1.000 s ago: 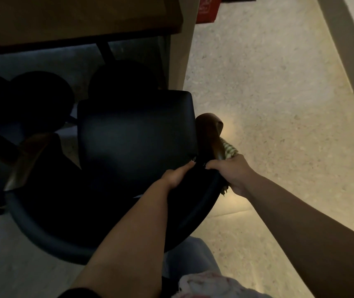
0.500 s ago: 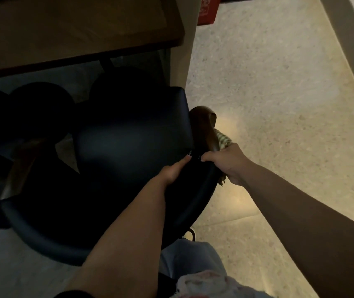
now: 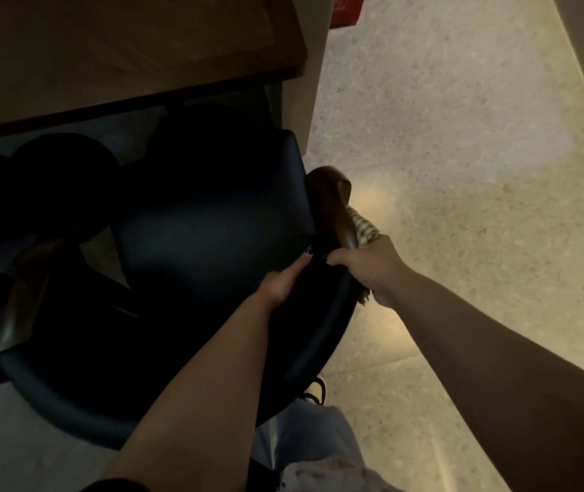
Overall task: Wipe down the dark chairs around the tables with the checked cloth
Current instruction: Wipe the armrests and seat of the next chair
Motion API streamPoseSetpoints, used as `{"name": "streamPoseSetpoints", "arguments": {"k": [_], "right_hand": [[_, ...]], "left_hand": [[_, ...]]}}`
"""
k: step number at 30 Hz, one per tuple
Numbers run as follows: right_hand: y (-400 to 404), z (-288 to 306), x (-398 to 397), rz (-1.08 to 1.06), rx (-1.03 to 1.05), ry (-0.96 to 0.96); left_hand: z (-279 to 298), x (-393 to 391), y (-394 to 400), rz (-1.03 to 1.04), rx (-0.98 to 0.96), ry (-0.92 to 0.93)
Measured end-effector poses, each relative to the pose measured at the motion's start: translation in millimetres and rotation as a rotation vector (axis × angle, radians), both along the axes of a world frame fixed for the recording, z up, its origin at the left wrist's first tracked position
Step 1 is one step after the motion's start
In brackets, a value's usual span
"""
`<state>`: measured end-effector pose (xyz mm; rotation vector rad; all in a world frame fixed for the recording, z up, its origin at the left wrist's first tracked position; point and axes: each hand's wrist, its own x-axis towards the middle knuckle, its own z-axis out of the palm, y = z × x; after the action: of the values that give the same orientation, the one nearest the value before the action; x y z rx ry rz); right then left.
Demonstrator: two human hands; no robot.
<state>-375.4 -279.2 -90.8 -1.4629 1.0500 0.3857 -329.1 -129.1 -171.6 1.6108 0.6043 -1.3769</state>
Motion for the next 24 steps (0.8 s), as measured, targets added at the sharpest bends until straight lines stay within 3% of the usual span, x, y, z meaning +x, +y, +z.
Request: {"name": "streamPoseSetpoints", "arguments": {"k": [4,8,11,14,17,24], "right_hand": [[0.1,-2.6,1.6,-0.005,-0.039,0.060],[10.0,10.7,-1.3,0.005,-0.201,0.022],[20.4,28.5,-9.1,-0.049,-0.329,-0.057],[24.3,50.8,-16.5,-0.178,-0.313,-0.116],[28.8,85.1,-21.5,-0.175,-0.343,-0.233],[41.6,198.0,-58.5,-0.133,-0.047,-0.451]], "left_hand": [[8.4,-1.1,-1.4,-0.032,0.022,-0.064],[15.1,-4.4,8.0,-0.091,0.107,-0.292],[38.1,-3.3,17.8,0.005,0.067,-0.322],[80.7,0.1,25.9,0.096,-0.029,-0.359],[128.9,-1.6,30.6,0.181,-0.087,-0.444],[233.6,-65.0,38.8,0.249,-0.160,-0.672]]}}
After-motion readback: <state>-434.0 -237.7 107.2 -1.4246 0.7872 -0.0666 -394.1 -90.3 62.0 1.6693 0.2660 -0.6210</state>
